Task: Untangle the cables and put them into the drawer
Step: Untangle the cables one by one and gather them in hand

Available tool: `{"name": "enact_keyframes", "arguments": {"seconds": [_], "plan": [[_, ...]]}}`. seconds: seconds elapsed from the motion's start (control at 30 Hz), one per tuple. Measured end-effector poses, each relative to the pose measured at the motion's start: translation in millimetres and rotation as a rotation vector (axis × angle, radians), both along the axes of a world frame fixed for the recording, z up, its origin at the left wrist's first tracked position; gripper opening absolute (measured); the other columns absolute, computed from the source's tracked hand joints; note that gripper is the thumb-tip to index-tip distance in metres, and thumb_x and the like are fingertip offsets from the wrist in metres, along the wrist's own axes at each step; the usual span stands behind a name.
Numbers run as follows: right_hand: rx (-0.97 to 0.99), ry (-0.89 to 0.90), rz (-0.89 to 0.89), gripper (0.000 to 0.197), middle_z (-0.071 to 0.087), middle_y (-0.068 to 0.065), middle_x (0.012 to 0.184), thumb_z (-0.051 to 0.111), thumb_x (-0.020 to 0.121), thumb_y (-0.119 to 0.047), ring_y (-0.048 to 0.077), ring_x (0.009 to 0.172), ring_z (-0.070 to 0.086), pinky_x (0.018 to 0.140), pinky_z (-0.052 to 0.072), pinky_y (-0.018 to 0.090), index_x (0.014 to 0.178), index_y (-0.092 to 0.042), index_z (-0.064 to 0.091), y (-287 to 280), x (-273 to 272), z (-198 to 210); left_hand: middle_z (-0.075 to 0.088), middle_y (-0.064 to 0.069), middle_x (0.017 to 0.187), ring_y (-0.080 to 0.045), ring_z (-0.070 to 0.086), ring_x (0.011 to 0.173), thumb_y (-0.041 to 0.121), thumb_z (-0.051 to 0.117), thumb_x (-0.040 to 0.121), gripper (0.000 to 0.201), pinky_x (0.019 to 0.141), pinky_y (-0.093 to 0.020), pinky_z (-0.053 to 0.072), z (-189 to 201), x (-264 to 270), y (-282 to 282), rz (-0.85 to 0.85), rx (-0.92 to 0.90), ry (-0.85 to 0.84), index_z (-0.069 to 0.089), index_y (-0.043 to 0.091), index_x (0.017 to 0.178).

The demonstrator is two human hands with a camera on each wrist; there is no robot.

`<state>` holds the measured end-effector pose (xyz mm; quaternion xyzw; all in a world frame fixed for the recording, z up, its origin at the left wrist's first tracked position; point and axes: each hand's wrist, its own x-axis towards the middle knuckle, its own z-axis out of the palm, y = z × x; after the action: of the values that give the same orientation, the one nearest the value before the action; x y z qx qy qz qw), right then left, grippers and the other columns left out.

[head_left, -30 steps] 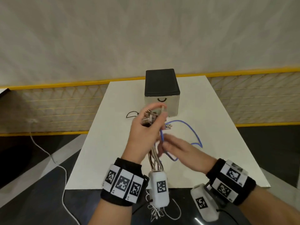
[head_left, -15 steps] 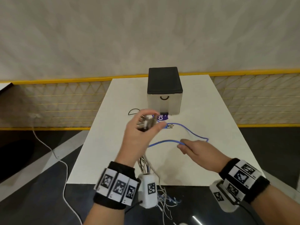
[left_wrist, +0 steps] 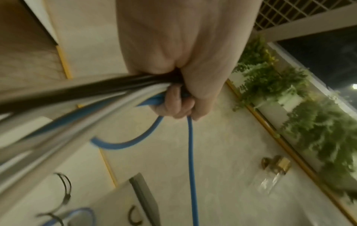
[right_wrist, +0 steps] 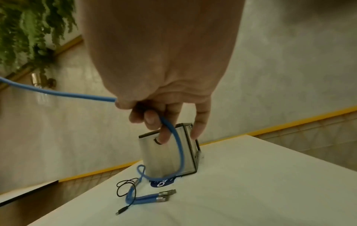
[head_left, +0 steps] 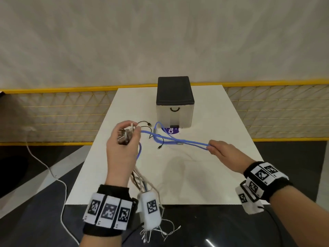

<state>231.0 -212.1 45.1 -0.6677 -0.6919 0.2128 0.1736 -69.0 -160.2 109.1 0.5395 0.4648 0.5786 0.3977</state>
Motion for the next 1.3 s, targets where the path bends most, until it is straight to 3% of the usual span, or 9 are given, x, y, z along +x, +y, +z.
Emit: {"name": "enact_keyframes", "arguments": {"seconds": [0.13, 0.2, 0.3, 0.37, 0.5, 0.77, 0.9, 1.07, 1.3], "plan": [[0.086, 0.145, -0.068, 0.025, 0.05, -0.001, 0.068, 0.042, 0.1, -0.028, 0.016, 0.065, 0.045, 0.064, 0.04, 0.027, 0.081, -0.019, 0.056, 8.8, -8.9, 15.2, 0.064, -0.002, 0.081, -0.021, 0.053, 0.061, 0.011, 0.064, 0.092, 0.014, 0.054, -0.017, 0.044, -10.1, 2.0, -1.4, 0.041, -0.051, 0.168, 0.065, 0.025, 0.093], [0.2, 0.145, -0.045, 0.023, 0.061, 0.0, 0.076, 0.047, 0.098, -0.029, 0.018, 0.072, 0.053, 0.069, 0.044, 0.027, 0.091, -0.018, 0.066, 13.3, -20.2, 35.8, 0.065, 0.001, 0.118, -0.017, 0.06, 0.066, 0.008, 0.064, 0.092, 0.014, 0.054, -0.011, 0.047, -12.8, 9.5, -6.8, 0.04, -0.064, 0.156, 0.067, 0.02, 0.099], [0.311, -0.005, 0.023, 0.025, 0.065, -0.007, 0.083, 0.048, 0.096, -0.041, 0.014, 0.077, 0.057, 0.068, 0.05, 0.036, 0.099, -0.027, 0.069, 13.0, -37.7, 66.5, 0.049, 0.008, 0.147, -0.004, 0.065, 0.107, 0.005, 0.065, 0.091, 0.017, 0.083, -0.019, 0.054, -12.0, 22.9, -17.1, -0.109, 0.058, 0.163, 0.068, 0.018, 0.103], [0.351, -0.12, 0.066, 0.023, 0.064, -0.011, 0.082, 0.05, 0.094, -0.042, 0.011, 0.075, 0.055, 0.064, 0.05, 0.036, 0.099, -0.031, 0.069, 8.6, -50.6, 83.1, 0.052, 0.011, 0.142, 0.0, 0.056, 0.123, 0.004, 0.065, 0.092, 0.018, 0.091, -0.018, 0.051, -5.8, 33.8, -24.4, -0.278, 0.103, 0.18, 0.066, 0.018, 0.104], [0.412, -0.128, 0.153, 0.012, 0.061, -0.014, 0.083, 0.056, 0.091, -0.037, 0.008, 0.08, 0.056, 0.068, 0.053, 0.033, 0.096, -0.031, 0.066, -4.2, -69.1, 96.3, 0.065, 0.01, 0.084, 0.001, 0.059, 0.066, 0.014, 0.065, 0.094, 0.012, 0.064, -0.013, 0.046, 0.2, 48.7, -28.9, -0.465, 0.053, 0.275, 0.062, 0.022, 0.104], [0.271, 0.08, 0.197, 0.011, 0.058, -0.015, 0.082, 0.055, 0.092, -0.035, 0.005, 0.084, 0.055, 0.072, 0.049, 0.024, 0.092, -0.026, 0.06, -9.0, -66.6, 81.8, 0.066, 0.009, 0.091, -0.008, 0.06, 0.072, 0.018, 0.071, 0.09, 0.02, 0.065, -0.025, 0.053, -4.3, 45.1, -30.3, -0.579, -0.075, 0.218, 0.062, 0.03, 0.104], [0.241, 0.25, 0.156, 0.012, 0.048, 0.0, 0.067, 0.061, 0.091, -0.029, 0.013, 0.06, 0.044, 0.056, 0.037, 0.02, 0.09, -0.024, 0.05, -5.0, -62.8, 79.1, 0.064, 0.005, 0.085, -0.017, 0.059, 0.068, 0.014, 0.069, 0.091, 0.022, 0.061, -0.032, 0.054, -0.2, 46.6, -32.6, -0.411, -0.01, 0.171, 0.062, 0.033, 0.098], [0.055, 0.173, -0.067, 0.02, 0.057, 0.012, 0.08, 0.045, 0.098, -0.026, 0.028, 0.072, 0.052, 0.062, 0.045, 0.032, 0.083, -0.014, 0.052, 12.0, -21.2, 25.3, 0.055, -0.002, 0.078, -0.012, 0.047, 0.058, 0.005, 0.067, 0.091, 0.019, 0.051, -0.02, 0.043, 10.8, 14.4, -13.5, -0.037, 0.044, -0.165, 0.06, 0.021, 0.099], [0.162, 0.235, -0.087, 0.023, 0.054, -0.001, 0.075, 0.038, 0.101, -0.03, 0.009, 0.06, 0.048, 0.055, 0.052, 0.027, 0.098, -0.028, 0.061, 16.4, -29.0, 45.4, 0.064, 0.026, 0.115, -0.018, 0.064, 0.083, 0.006, 0.062, 0.093, 0.021, 0.072, -0.03, 0.054, -2.8, 6.7, -10.2, 0.072, 0.033, 0.061, 0.062, 0.019, 0.11]]}}
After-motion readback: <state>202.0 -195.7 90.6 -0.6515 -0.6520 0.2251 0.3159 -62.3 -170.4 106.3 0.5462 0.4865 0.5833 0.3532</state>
